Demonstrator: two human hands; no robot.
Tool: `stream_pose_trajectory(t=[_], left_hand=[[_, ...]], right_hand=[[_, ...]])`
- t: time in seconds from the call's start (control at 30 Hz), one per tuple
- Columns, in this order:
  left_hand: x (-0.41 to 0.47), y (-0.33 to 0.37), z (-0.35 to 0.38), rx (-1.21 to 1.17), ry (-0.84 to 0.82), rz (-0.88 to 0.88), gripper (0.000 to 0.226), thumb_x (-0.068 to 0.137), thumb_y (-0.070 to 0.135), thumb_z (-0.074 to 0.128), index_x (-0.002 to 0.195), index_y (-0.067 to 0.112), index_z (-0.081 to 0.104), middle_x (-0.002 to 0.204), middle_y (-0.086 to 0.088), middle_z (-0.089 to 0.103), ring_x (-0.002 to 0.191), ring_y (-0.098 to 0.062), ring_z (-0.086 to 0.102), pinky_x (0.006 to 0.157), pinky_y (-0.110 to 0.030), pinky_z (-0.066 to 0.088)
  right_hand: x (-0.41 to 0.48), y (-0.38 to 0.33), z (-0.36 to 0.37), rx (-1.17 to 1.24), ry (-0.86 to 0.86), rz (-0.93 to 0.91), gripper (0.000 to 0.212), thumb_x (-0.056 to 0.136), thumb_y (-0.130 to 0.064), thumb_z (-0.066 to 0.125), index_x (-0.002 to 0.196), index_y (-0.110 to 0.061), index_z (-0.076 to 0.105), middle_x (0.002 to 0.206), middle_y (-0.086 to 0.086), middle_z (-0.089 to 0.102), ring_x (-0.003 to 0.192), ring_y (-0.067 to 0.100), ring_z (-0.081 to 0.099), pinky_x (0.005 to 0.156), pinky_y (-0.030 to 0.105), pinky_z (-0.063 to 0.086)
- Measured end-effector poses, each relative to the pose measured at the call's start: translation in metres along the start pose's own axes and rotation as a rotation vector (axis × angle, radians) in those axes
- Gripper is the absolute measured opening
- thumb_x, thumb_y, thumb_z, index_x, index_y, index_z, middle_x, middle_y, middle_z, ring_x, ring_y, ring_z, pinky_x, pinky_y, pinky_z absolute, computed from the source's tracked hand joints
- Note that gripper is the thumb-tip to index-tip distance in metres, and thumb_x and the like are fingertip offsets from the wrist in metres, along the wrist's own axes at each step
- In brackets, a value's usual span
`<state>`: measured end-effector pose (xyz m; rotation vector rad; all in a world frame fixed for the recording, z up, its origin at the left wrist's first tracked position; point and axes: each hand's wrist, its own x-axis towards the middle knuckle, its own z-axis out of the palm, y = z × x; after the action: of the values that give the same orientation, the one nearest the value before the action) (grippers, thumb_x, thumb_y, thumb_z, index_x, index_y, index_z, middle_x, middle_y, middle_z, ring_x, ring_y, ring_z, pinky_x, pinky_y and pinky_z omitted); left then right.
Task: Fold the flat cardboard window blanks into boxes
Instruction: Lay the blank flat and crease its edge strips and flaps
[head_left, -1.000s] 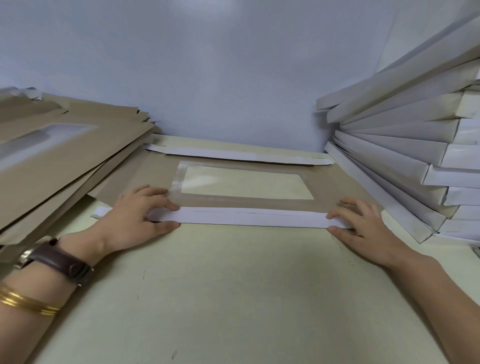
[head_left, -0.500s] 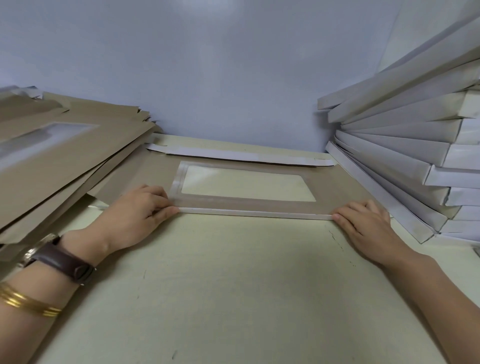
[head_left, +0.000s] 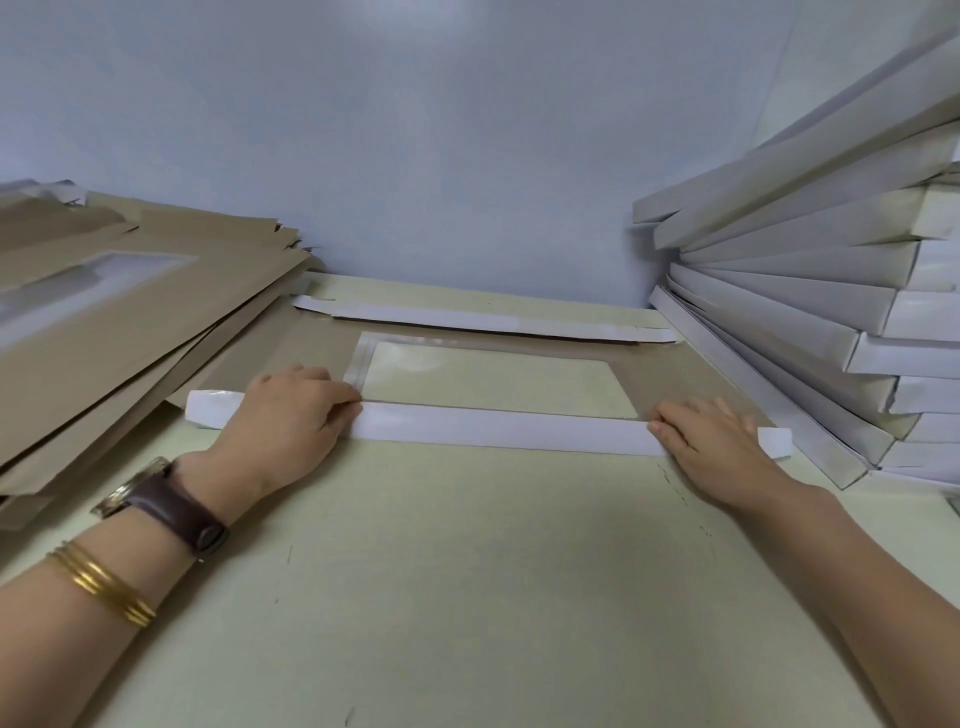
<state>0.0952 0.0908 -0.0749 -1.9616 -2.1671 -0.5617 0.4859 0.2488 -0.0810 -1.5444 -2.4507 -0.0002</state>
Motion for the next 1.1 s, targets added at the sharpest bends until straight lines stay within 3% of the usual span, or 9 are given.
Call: stream_pose_trajectory(t=[0.07, 0.23, 0.3, 0.37, 0.47, 0.63, 0.73, 1.1], left_hand=[[0.003, 0.001, 0.004, 0.008, -0.018, 0.014, 0.027, 0.098, 0.025, 0.048, 0.114, 0.024, 0.069, 0.102, -0.001, 0.056, 0.104, -0.026, 0.051, 0.081, -0.034, 0.036], [0.011, 0.022, 0.017, -0.027, -0.140, 0.056, 0.032, 0.097, 0.011, 0.038, 0.124, 0.013, 0.057, 0.135, -0.001, 0.051, 0.124, -0.022, 0.046, 0.100, -0.030, 0.036], [0.016, 0.040, 0.023, 0.029, -0.193, 0.086, 0.039, 0.102, 0.025, 0.031, 0.138, 0.017, 0.043, 0.144, 0.001, 0.045, 0.134, -0.020, 0.038, 0.108, -0.036, 0.029], [0.022, 0.060, 0.028, 0.055, -0.265, 0.060, 0.050, 0.103, 0.039, 0.021, 0.151, 0.024, 0.023, 0.155, 0.005, 0.029, 0.145, -0.017, 0.021, 0.116, -0.045, 0.016], [0.033, 0.085, 0.033, 0.028, -0.313, 0.048, 0.053, 0.103, 0.043, 0.014, 0.154, 0.029, 0.010, 0.161, 0.006, 0.013, 0.149, -0.017, 0.007, 0.119, -0.048, 0.004], [0.046, 0.098, 0.039, 0.026, -0.352, 0.079, 0.062, 0.099, 0.039, 0.024, 0.154, 0.029, -0.002, 0.162, 0.008, 0.000, 0.149, -0.022, 0.002, 0.119, -0.049, 0.005], [0.045, 0.095, 0.047, 0.054, -0.388, 0.080, 0.063, 0.100, 0.040, 0.024, 0.154, 0.026, -0.006, 0.162, 0.008, -0.006, 0.149, -0.022, -0.001, 0.120, -0.047, 0.004], [0.047, 0.088, 0.052, 0.040, -0.445, 0.032, 0.056, 0.101, 0.044, 0.012, 0.152, 0.035, -0.008, 0.162, 0.009, -0.008, 0.149, -0.018, -0.007, 0.118, -0.052, -0.003]], right_hand=[[0.001, -0.005, 0.001, 0.009, 0.004, -0.003, 0.019, 0.101, -0.032, 0.035, 0.101, -0.035, 0.054, 0.100, -0.009, 0.049, 0.106, 0.019, 0.038, 0.085, 0.036, 0.025], [0.005, -0.039, 0.004, 0.022, -0.027, -0.176, 0.048, 0.097, -0.006, 0.035, 0.140, -0.024, 0.046, 0.139, -0.002, 0.051, 0.126, 0.021, 0.045, 0.102, 0.034, 0.033], [0.005, -0.064, 0.008, 0.054, -0.087, -0.194, 0.045, 0.103, -0.023, 0.029, 0.148, -0.023, 0.033, 0.151, -0.002, 0.040, 0.139, 0.019, 0.033, 0.114, 0.036, 0.022], [0.007, -0.093, 0.012, 0.087, -0.176, -0.176, 0.055, 0.102, -0.047, 0.018, 0.153, -0.025, 0.018, 0.160, -0.006, 0.021, 0.148, 0.014, 0.012, 0.120, 0.041, 0.004], [0.012, -0.136, 0.018, 0.131, -0.212, -0.224, 0.065, 0.099, -0.054, 0.011, 0.155, -0.020, 0.007, 0.163, -0.004, 0.006, 0.149, 0.011, -0.002, 0.121, 0.037, -0.004], [0.023, -0.179, 0.022, 0.350, -0.247, -0.228, 0.073, 0.099, -0.056, 0.015, 0.155, -0.010, 0.008, 0.163, 0.003, 0.003, 0.149, 0.012, -0.002, 0.119, 0.028, -0.002], [0.026, -0.183, 0.026, 0.348, -0.313, -0.204, 0.073, 0.099, -0.058, 0.012, 0.155, -0.012, 0.005, 0.163, 0.001, 0.001, 0.149, 0.010, -0.002, 0.120, 0.028, -0.002], [0.030, -0.168, 0.039, 0.262, -0.324, -0.195, 0.072, 0.098, -0.060, 0.009, 0.155, -0.017, 0.001, 0.163, -0.005, -0.002, 0.149, 0.008, -0.003, 0.121, 0.030, -0.002]])
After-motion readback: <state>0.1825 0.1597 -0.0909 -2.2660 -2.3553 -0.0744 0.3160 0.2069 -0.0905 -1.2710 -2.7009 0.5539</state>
